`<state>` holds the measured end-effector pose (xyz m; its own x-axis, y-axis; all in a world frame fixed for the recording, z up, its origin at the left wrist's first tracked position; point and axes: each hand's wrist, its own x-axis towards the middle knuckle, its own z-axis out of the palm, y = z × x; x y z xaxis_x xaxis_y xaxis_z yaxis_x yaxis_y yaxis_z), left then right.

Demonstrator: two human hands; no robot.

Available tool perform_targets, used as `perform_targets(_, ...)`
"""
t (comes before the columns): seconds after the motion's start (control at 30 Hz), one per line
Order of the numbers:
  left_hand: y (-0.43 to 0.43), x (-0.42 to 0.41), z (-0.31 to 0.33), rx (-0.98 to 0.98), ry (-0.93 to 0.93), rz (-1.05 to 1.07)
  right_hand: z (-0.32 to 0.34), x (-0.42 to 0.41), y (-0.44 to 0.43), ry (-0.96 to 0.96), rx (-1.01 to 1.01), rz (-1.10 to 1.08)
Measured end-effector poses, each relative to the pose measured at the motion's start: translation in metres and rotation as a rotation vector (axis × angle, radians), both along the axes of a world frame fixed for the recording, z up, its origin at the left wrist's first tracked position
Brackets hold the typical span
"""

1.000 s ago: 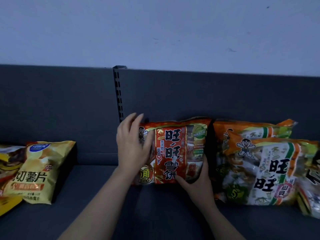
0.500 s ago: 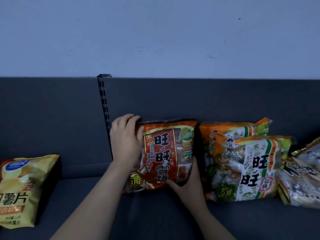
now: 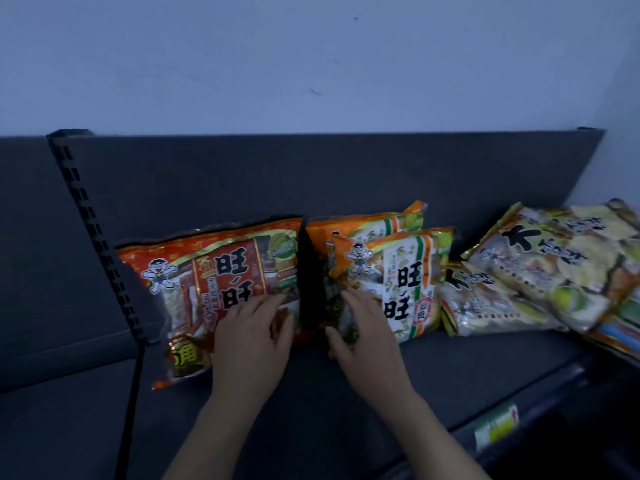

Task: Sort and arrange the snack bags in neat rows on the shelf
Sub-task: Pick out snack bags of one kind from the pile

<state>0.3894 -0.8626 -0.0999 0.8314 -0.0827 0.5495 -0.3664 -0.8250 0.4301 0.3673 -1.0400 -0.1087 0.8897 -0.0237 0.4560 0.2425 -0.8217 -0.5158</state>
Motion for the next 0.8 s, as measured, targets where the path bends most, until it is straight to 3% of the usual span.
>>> perform_targets(0.4, -0.177, -0.018, 0.016, 0.079, -0.010, -0.199, 0.024, -0.066, -0.173, 0.054, -0.036, -0.309)
perform_targets(0.8, -0.388, -0.030, 0.010, 0.065, 0.076, -0.319, 0.028, -0.098, -0.384, 0.123, -0.141, -0.453)
